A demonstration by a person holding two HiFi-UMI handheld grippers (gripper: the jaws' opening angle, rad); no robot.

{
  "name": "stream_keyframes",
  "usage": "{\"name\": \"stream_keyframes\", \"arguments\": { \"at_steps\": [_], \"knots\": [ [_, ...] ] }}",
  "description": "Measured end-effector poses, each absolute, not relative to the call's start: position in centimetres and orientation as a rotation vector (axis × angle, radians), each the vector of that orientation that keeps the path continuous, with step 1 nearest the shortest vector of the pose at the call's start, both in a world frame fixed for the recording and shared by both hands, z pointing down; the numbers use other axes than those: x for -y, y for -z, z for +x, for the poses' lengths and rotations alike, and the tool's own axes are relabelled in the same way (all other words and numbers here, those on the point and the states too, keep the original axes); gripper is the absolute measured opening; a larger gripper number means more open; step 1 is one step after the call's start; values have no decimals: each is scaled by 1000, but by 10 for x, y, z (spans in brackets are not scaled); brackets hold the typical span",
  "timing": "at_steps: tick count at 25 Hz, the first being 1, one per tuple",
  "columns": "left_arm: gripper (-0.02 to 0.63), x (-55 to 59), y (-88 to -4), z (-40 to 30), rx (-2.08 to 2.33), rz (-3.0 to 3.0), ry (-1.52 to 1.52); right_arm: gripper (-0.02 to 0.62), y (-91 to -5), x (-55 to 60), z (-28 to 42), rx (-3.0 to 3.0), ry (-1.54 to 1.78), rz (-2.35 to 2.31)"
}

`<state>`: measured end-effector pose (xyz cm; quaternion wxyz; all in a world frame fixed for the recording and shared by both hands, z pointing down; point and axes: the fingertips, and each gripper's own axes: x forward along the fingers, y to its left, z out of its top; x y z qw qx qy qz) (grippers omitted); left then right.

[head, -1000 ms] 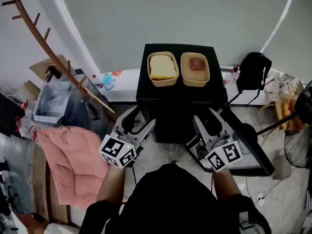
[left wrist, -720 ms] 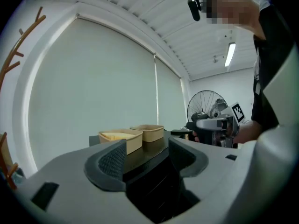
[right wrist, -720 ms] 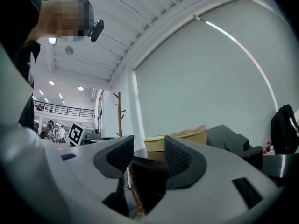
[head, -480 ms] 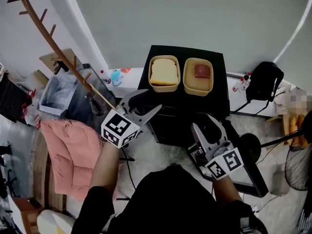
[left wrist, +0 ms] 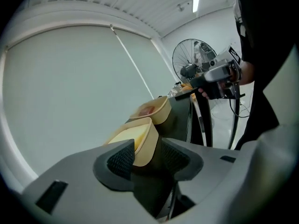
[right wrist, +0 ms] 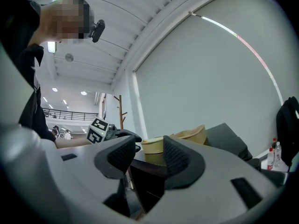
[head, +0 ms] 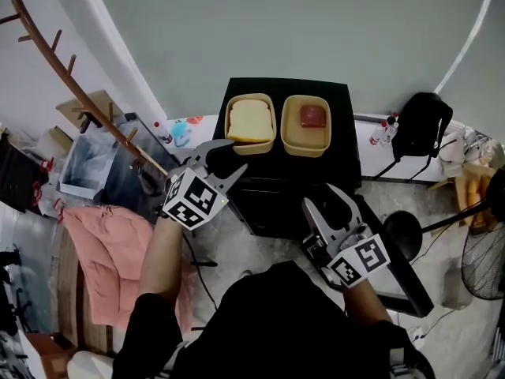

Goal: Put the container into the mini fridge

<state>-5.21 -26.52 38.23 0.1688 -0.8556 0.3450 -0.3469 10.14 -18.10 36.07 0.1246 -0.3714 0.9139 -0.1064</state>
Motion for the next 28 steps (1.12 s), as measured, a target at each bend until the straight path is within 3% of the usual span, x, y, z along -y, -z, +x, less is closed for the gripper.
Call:
{"name": "stream_keyframes", "arguments": {
  "at_steps": [5,14,28],
  "knots": [
    [168,274,-386,-53,-889,-2368,1078,196,-359,185,98,-2644,302,-1133],
    [53,278,-386,-49,-732,-2272,1158,195,-365,181,88,-2605,312,-1169],
    [35,250,-381,-45,-535,-2311,1088,195,-377,168,53,-2653,361,-1168]
  ]
}}
